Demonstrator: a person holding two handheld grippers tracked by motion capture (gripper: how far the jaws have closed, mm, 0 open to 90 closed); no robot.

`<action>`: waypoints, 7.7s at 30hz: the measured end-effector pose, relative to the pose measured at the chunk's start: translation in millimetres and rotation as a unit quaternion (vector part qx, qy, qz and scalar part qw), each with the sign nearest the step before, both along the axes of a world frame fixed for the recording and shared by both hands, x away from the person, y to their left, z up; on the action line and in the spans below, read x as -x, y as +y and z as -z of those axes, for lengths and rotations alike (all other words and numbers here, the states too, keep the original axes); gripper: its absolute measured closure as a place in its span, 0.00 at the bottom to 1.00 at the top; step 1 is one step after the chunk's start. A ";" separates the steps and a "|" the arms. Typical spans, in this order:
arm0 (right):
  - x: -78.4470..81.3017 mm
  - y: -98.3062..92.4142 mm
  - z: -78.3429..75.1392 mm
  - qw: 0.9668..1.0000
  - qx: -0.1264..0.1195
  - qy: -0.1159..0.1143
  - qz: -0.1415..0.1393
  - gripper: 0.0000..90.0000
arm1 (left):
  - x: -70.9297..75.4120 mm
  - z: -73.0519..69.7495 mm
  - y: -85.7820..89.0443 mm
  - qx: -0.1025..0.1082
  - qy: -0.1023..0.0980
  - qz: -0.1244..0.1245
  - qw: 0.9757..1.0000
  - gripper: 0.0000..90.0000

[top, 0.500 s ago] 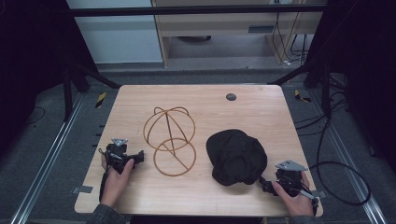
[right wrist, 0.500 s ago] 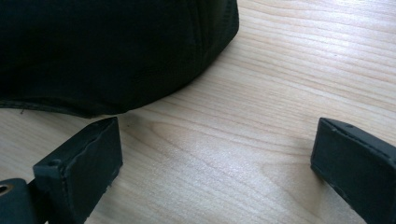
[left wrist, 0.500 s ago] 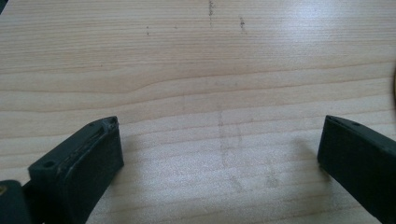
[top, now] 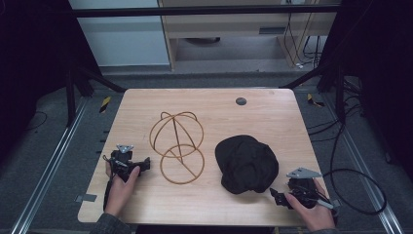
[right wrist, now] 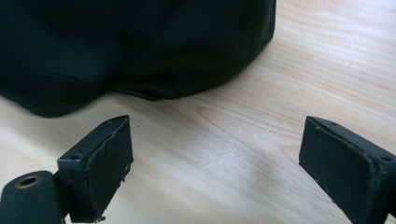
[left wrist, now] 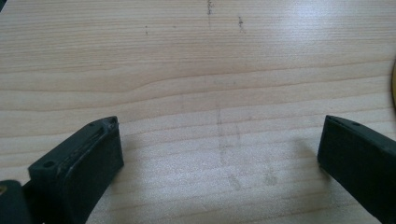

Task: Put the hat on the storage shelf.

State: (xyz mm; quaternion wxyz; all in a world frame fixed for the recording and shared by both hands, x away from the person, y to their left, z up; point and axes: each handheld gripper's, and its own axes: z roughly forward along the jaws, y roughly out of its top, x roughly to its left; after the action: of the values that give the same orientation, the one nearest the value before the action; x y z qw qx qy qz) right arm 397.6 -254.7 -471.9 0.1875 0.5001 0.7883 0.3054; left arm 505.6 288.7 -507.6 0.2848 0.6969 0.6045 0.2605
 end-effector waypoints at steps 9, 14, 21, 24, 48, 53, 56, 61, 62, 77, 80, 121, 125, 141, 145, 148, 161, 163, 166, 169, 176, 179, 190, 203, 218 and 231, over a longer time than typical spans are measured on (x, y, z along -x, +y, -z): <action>2.4 17.3 -65.1 0.999 0.017 0.011 -0.035 0.12 | 0.0 0.0 0.0 0.000 0.000 0.000 1.000 0.00; -14.5 42.6 -88.9 0.998 0.020 0.007 -0.056 0.10 | 0.0 0.0 0.0 0.000 0.000 0.000 1.000 0.00; -37.8 69.6 -91.3 0.998 0.022 0.018 -0.058 0.08 | 0.0 0.0 0.0 0.000 0.000 0.000 1.000 0.00; -49.9 76.4 -86.6 0.998 0.025 0.025 -0.049 0.08 | 0.0 0.0 0.0 0.000 0.000 0.000 1.000 0.00; -76.4 80.7 -64.2 0.996 0.007 0.075 -0.050 0.72 | 0.0 0.0 -0.1 0.000 0.000 0.000 1.000 0.00; -81.8 78.0 -64.9 0.996 -0.009 0.073 -0.054 0.87 | -0.1 0.0 -0.1 0.000 0.000 0.000 1.000 0.00; -85.0 77.7 -66.5 0.996 -0.015 0.067 -0.060 0.92 | -0.1 0.0 -0.1 0.000 0.000 0.000 1.000 0.00; -89.6 76.6 -75.4 0.995 -0.022 0.065 -0.073 0.95 | -0.3 0.1 -0.4 0.000 0.000 0.000 1.000 0.00; -90.2 76.8 -77.9 0.995 -0.027 0.065 -0.074 0.96 | -0.3 0.1 -0.4 0.000 0.000 0.000 1.000 0.00; -86.0 59.1 -141.7 0.991 -0.108 0.009 -0.074 0.96 | -0.5 0.0 -0.6 0.001 0.000 0.001 1.000 0.00; -81.3 54.9 -161.1 0.990 -0.120 -0.012 -0.076 0.96 | -0.8 -0.1 -0.5 -0.001 0.000 0.002 1.000 0.00; -80.3 145.2 -269.5 0.956 -0.219 -0.089 -0.174 0.96 | -1.1 0.2 -1.2 0.003 -0.002 0.000 1.000 0.00; -80.3 153.2 -269.9 0.955 -0.218 -0.088 -0.180 0.96 | -1.1 0.1 -1.0 0.002 -0.001 0.001 1.000 0.00; -78.2 172.4 -269.1 0.953 -0.211 -0.087 -0.198 0.96 | -1.1 0.1 -1.0 0.002 -0.001 0.001 1.000 0.00; -79.8 177.1 -268.1 0.953 -0.210 -0.085 -0.200 0.96 | -1.1 0.1 -1.0 0.002 -0.001 0.001 1.000 0.00; -80.5 178.8 -268.4 0.953 -0.209 -0.084 -0.201 0.96 | -1.1 0.1 -1.0 0.002 -0.001 0.001 1.000 0.00; -81.0 189.0 -274.8 0.955 -0.190 -0.091 -0.207 0.96 | -1.2 0.0 -0.9 0.001 -0.001 0.003 1.000 0.00; -81.1 190.6 -274.3 0.956 -0.188 -0.090 -0.207 0.96 | -1.3 0.0 -0.9 0.001 -0.001 0.003 1.000 0.00; -81.0 193.0 -273.5 0.957 -0.183 -0.092 -0.206 0.96 | -1.3 0.0 -0.9 0.001 -0.001 0.003 1.000 0.00; -80.5 195.3 -272.8 0.957 -0.180 -0.094 -0.208 0.96 | -1.3 0.0 -0.9 0.001 0.000 0.004 1.000 0.00; -77.8 200.4 -271.6 0.957 -0.172 -0.096 -0.213 0.95 | -1.3 -0.1 -0.8 0.001 0.000 0.004 1.000 0.00; -77.5 202.1 -270.7 0.958 -0.167 -0.095 -0.213 0.95 | -1.4 -0.1 -0.7 0.000 0.000 0.005 1.000 0.00; -78.5 209.3 -262.6 0.959 -0.154 -0.088 -0.222 0.95 | -1.5 -0.1 -0.7 0.000 0.000 0.006 1.000 0.00; -81.1 209.4 -241.9 0.962 -0.145 -0.067 -0.220 0.94 | -1.5 -0.1 -0.7 0.001 0.000 0.006 1.000 0.00; -82.3 207.5 -231.8 0.964 -0.139 -0.056 -0.218 0.94 | -1.6 -0.1 -0.8 0.001 0.000 0.006 1.000 0.00; -80.3 206.0 -229.3 0.965 -0.135 -0.052 -0.219 0.95 | -1.6 -0.1 -0.7 0.001 0.000 0.006 1.000 0.00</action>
State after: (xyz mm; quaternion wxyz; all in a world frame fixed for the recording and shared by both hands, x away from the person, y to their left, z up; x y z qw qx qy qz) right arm 477.9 -48.8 -242.6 0.0874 0.3192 0.8192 0.4683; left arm 507.2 287.9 -507.5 0.2872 0.7003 0.6005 0.2579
